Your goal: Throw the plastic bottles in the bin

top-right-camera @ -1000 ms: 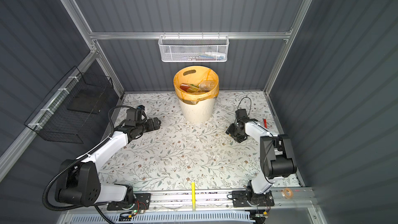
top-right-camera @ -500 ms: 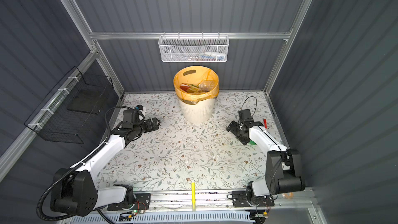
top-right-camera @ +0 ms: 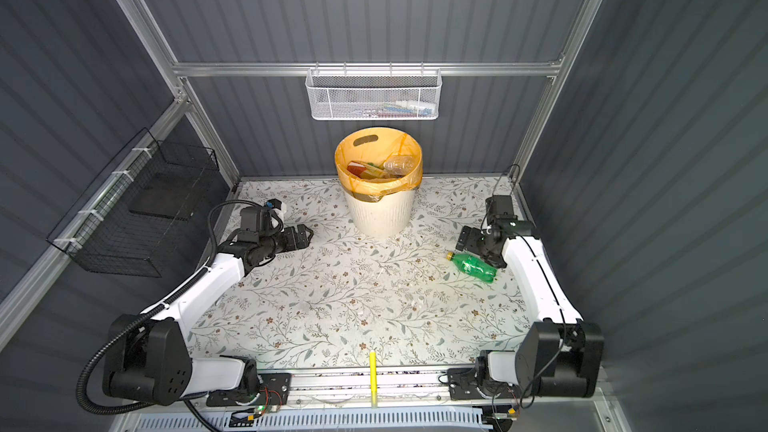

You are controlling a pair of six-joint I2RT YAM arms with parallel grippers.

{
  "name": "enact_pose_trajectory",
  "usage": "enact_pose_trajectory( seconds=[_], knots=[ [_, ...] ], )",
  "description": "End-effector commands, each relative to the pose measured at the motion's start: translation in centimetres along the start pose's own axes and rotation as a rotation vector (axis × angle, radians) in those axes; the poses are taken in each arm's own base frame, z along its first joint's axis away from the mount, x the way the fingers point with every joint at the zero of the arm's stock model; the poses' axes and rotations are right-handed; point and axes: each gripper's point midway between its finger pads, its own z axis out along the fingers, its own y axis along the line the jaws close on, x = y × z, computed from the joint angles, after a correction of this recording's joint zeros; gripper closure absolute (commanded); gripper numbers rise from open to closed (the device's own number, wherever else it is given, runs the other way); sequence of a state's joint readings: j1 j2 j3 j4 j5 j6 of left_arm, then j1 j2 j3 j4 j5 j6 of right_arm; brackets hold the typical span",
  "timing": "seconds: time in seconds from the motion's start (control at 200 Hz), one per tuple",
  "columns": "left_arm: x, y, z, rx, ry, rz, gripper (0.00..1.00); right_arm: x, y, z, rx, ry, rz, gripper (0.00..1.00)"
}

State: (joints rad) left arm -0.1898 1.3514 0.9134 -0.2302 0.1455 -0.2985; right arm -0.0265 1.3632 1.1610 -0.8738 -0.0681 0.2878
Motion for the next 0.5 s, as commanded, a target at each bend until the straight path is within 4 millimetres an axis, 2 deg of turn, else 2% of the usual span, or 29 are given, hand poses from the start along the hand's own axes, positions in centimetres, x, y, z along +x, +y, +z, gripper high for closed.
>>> enact_pose_trajectory(
  seconds=[0.0,0.165,0.305,0.495],
  knots=[
    [-1.2,-0.8,-0.1,0.038,-0.017,0.032,0.04,2.5,-1.4,0.6,0.069,0.179,-0.239,0.04],
    [-1.6,-1.2,0.0,0.052,-0.003,0.067,0.04,2.0,1.0,1.1,-0.035,0.214,-0.396,0.02],
    [-1.3,-1.3,0.3,0.062,-0.003,0.069,0.04,3.0,-0.2,3.3,0.011,0.289,-0.572,0.01],
    [-0.7,-1.3,0.4,0.074,0.005,0.061,0.04,2.0,-2.5,6.7,0.079,0.341,-0.614,0.01]
  ],
)
